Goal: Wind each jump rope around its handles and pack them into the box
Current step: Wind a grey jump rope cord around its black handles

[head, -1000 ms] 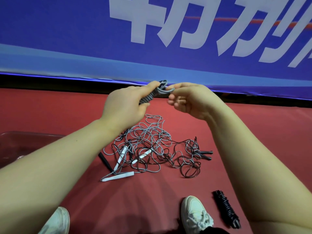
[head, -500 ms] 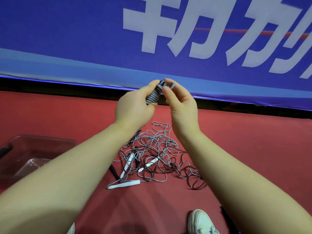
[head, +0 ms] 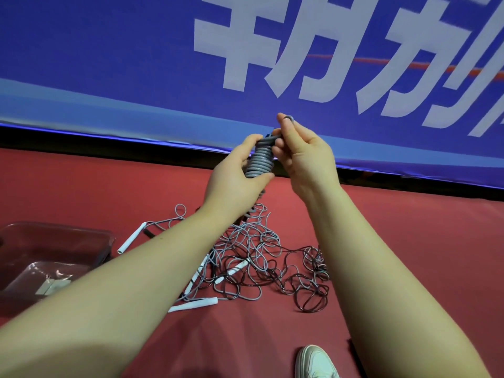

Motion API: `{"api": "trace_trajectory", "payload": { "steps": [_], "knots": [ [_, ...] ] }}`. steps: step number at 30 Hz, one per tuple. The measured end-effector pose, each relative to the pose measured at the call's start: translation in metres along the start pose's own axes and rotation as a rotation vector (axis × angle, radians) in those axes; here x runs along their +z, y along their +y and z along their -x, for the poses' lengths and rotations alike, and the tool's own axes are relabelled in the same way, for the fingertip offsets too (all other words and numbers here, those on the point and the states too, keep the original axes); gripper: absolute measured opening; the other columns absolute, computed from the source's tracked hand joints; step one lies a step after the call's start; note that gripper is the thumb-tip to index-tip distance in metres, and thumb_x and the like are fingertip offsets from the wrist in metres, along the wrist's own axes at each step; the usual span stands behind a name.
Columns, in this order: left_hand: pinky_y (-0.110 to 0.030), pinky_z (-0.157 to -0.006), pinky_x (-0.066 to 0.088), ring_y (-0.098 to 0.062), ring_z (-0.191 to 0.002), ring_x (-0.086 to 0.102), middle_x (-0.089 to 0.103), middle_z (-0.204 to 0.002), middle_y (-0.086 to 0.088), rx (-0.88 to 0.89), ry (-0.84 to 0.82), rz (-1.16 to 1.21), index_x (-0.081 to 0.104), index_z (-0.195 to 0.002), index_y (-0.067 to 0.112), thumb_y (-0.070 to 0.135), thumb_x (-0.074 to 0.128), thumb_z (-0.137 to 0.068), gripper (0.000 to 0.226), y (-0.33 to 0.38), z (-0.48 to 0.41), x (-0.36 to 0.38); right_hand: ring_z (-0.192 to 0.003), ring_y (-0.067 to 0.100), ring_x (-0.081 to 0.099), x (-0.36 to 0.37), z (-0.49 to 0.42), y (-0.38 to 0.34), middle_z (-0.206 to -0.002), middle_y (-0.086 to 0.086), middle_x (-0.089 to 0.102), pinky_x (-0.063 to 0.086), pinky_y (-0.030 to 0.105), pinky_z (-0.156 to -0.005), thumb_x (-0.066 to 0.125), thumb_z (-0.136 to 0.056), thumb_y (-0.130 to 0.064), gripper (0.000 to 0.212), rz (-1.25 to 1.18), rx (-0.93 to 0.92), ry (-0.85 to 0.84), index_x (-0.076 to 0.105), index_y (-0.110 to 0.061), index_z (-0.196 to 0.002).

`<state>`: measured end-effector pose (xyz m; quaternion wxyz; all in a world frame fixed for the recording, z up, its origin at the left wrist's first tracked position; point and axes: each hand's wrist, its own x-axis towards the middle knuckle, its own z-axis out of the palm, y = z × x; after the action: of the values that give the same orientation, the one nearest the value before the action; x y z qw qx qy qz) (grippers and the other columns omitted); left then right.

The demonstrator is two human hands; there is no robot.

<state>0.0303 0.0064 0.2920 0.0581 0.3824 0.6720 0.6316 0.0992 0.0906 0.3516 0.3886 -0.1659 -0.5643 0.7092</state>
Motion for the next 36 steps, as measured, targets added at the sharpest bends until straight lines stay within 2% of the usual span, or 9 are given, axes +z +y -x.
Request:
{"api": "trace_trajectory", "payload": {
  "steps": [4, 7, 11, 15, 18, 28, 31, 33, 36],
  "knots": [
    [-0.044, -0.077, 0.054, -0.02, -0.085, 0.065, 0.066, -0.098, 0.004, 0.031, 0.047, -0.068, 0.045, -0.124, 0.035, 0.013, 0.069, -0.077, 0.057, -0.002, 0.002, 0.005, -0.056, 0.002, 0.058, 0.004, -0.005, 0.001, -0.079, 0.0, 0.06, 0.057, 0.024, -0.073, 0.05, -0.097, -0.015, 0.023, 0.398, -0.059, 0.038, 0.062, -0.007, -0.115],
    [-0.046, -0.071, 0.053, -0.029, -0.082, 0.062, 0.063, -0.099, -0.003, 0.053, 0.077, -0.099, 0.04, -0.121, 0.041, 0.015, 0.068, -0.078, 0.057, -0.002, 0.003, 0.009, -0.097, 0.025, 0.066, 0.009, -0.009, -0.004, -0.113, 0.011, 0.066, 0.049, 0.042, -0.092, 0.044, -0.099, -0.018, 0.032, 0.996, -0.177, 0.034, 0.058, -0.007, -0.125],
    [-0.041, -0.08, 0.052, -0.028, -0.094, 0.059, 0.053, -0.115, -0.003, 0.068, 0.067, -0.131, 0.037, -0.138, 0.036, 0.009, 0.066, -0.081, 0.07, -0.003, 0.003, 0.011, -0.103, 0.035, 0.06, 0.012, -0.006, -0.016, -0.113, 0.017, 0.063, 0.048, 0.041, -0.091, 0.041, -0.096, -0.005, 0.029, 1.379, -0.089, -0.116, 0.059, -0.004, -0.119],
    [-0.036, -0.081, 0.053, -0.024, -0.088, 0.06, 0.046, -0.116, -0.001, 0.037, 0.019, -0.092, 0.034, -0.14, 0.04, 0.003, 0.064, -0.078, 0.078, -0.005, 0.004, 0.011, -0.097, 0.033, 0.064, 0.007, 0.001, -0.021, -0.104, 0.018, 0.068, 0.049, 0.041, -0.089, 0.045, -0.097, -0.013, 0.026, 1.285, -0.123, -0.159, 0.067, -0.008, -0.111],
    [-0.016, -0.077, 0.045, -0.014, -0.093, 0.052, 0.048, -0.125, -0.005, 0.054, -0.002, -0.077, 0.035, -0.14, 0.036, 0.0, 0.062, -0.078, 0.077, -0.005, 0.004, 0.01, -0.09, 0.025, 0.068, 0.001, 0.004, -0.025, -0.098, 0.013, 0.071, 0.051, 0.034, -0.087, 0.049, -0.095, -0.013, 0.024, 1.206, -0.098, -0.191, 0.07, -0.011, -0.107],
    [-0.031, -0.077, 0.051, -0.019, -0.085, 0.058, 0.047, -0.132, -0.013, 0.039, -0.155, 0.065, 0.028, -0.139, 0.045, -0.006, 0.059, -0.082, 0.083, -0.011, 0.004, 0.005, -0.083, 0.03, 0.055, 0.007, 0.002, -0.024, -0.091, 0.011, 0.06, 0.043, 0.029, -0.068, 0.042, -0.094, -0.005, 0.03, 1.707, -0.185, -0.282, 0.063, -0.011, -0.114],
    [-0.031, -0.077, 0.047, -0.026, -0.09, 0.056, 0.048, -0.129, -0.018, 0.034, -0.129, 0.041, 0.028, -0.141, 0.036, -0.008, 0.057, -0.08, 0.08, -0.014, 0.0, 0.004, -0.082, 0.023, 0.062, 0.005, 0.001, -0.023, -0.093, 0.009, 0.063, 0.054, 0.032, -0.078, 0.044, -0.094, -0.004, 0.029, 1.235, -0.039, -0.253, 0.065, -0.009, -0.114],
    [-0.033, -0.08, 0.047, -0.032, -0.096, 0.056, 0.047, -0.128, -0.018, 0.049, -0.12, 0.022, 0.027, -0.141, 0.035, -0.007, 0.056, -0.08, 0.08, -0.015, -0.001, 0.003, -0.068, 0.013, 0.061, 0.005, 0.002, -0.022, -0.088, 0.006, 0.063, 0.052, 0.02, -0.071, 0.045, -0.096, -0.004, 0.028, 0.93, 0.051, -0.198, 0.067, -0.009, -0.113],
    [-0.033, -0.085, 0.048, -0.027, -0.105, 0.054, 0.042, -0.131, -0.012, 0.095, -0.137, -0.037, 0.027, -0.144, 0.03, -0.009, 0.056, -0.081, 0.079, -0.012, 0.001, 0.002, -0.06, 0.009, 0.062, 0.0, 0.002, -0.018, -0.078, 0.005, 0.066, 0.054, 0.02, -0.072, 0.049, -0.094, -0.001, 0.025, 0.779, 0.096, -0.142, 0.067, -0.005, -0.112]
  ]
}}
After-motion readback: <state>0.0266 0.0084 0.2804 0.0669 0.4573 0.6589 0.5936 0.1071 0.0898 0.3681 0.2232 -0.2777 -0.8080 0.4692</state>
